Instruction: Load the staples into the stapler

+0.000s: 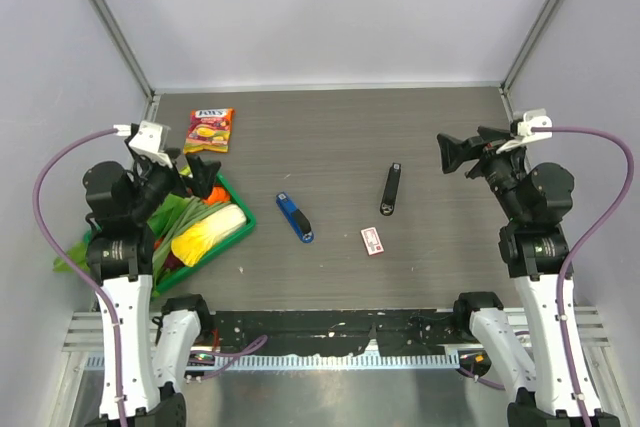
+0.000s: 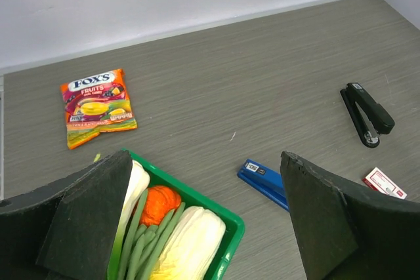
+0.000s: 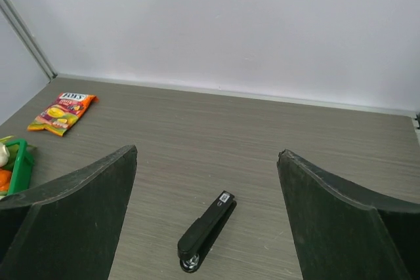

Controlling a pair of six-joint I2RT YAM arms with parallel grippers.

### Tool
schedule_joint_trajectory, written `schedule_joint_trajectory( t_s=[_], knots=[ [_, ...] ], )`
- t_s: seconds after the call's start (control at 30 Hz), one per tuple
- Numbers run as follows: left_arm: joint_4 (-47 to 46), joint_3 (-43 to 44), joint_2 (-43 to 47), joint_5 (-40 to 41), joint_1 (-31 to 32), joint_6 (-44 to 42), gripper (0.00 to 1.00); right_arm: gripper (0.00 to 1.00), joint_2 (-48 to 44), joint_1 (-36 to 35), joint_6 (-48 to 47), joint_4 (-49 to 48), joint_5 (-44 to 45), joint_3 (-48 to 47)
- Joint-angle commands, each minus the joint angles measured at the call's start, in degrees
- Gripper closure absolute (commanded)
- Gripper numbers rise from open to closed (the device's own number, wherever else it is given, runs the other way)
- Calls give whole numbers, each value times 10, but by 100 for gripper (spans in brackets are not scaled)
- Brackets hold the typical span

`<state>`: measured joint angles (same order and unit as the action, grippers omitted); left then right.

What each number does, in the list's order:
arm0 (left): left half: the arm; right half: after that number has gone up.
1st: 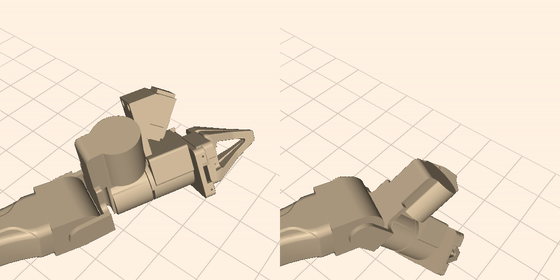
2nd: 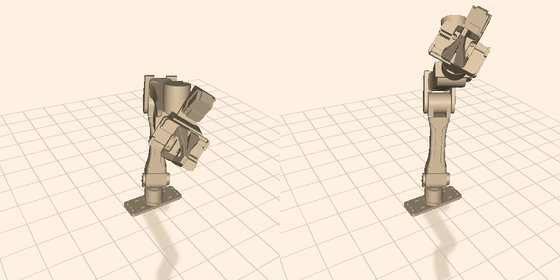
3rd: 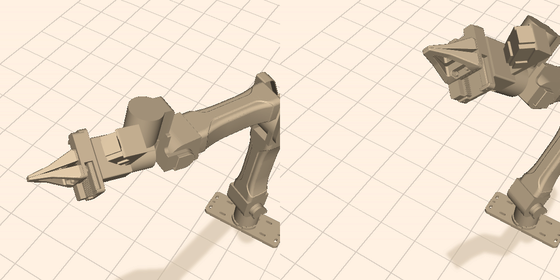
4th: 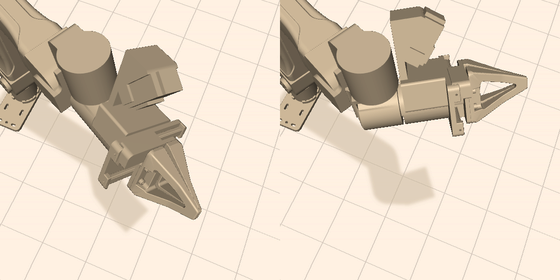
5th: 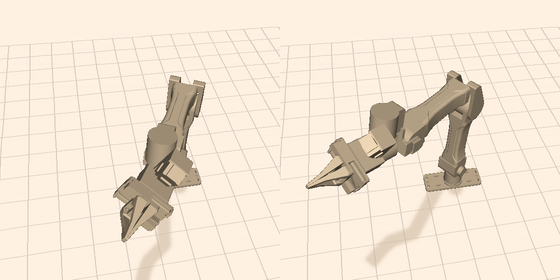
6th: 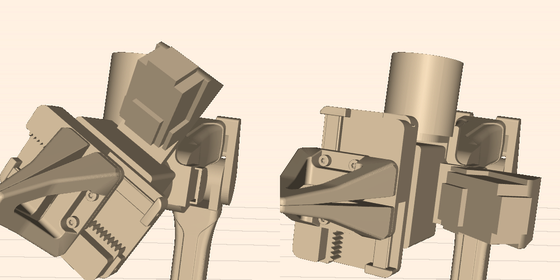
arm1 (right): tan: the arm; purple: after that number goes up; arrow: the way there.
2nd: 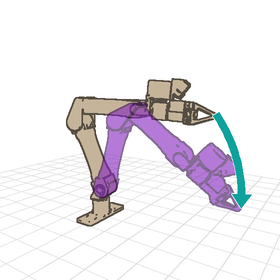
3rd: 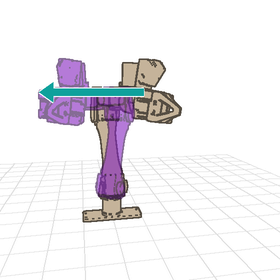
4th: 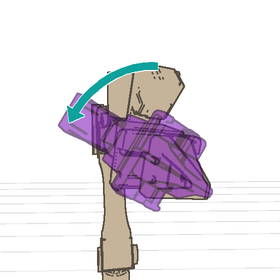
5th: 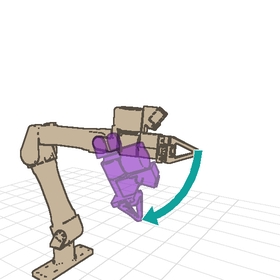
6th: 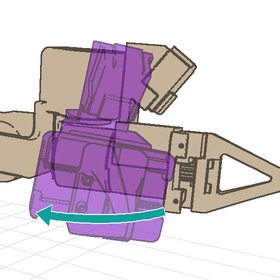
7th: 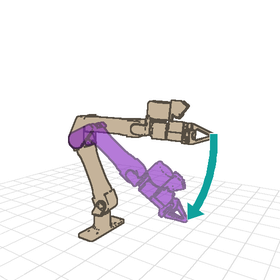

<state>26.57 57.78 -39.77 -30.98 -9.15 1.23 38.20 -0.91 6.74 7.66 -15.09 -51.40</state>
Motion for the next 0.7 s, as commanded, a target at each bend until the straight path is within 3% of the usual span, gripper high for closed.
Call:
schedule_joint_trajectory(
  t_s=[0.0,0.17,0.3,0.53,0.67],
  knots=[
    [-15,-1,3,-17,-4,4,0,7,4,1,-5,-45,-33,10],
    [-8,0,-7,-22,-4,3,0,7,16,2,-95,-51,-110,47],
    [11,14,-26,-19,-4,0,0,7,31,1,-91,-45,-131,45],
    [76,73,-96,7,6,-10,0,9,118,-14,-147,78,-81,1],
    [87,83,-129,56,61,-40,0,9,168,-93,-180,111,0,-5]
  ],
)
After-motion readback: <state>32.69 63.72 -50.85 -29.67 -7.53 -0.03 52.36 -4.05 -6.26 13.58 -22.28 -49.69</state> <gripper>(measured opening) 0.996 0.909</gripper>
